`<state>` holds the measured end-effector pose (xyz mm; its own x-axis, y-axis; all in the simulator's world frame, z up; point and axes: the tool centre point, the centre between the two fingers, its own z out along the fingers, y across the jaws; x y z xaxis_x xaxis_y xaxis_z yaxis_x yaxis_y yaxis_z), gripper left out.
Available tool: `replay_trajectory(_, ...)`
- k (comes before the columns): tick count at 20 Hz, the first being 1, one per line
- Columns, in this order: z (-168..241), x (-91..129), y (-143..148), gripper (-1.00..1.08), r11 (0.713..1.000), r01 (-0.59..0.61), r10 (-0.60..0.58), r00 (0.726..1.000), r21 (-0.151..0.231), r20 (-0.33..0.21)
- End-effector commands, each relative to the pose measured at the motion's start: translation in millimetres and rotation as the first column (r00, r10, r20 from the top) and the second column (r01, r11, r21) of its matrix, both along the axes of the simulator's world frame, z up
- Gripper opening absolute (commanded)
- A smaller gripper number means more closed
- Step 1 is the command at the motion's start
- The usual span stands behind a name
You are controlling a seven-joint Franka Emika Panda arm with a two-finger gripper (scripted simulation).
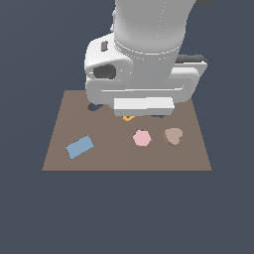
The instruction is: Insert a designated object into the corresponding slot on a board.
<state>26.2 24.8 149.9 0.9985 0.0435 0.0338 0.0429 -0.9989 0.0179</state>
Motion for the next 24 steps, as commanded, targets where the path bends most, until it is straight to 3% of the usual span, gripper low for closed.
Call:
replay_trajectory(1, -16.1, 3.8, 19.4, 1.0, 1.0, -0.017, 0.017, 1.0, 0.003, -0.006)
replay_trajectory(12, -84.5, 19.7, 103.0, 1.0, 0.996, -0.091, 0.091, 0.995, 0.014, -0.029)
replay_trajectory(24, -100.6, 23.0, 123.2, 1.0, 0.994, -0.11, 0.11, 0.993, 0.017, -0.036)
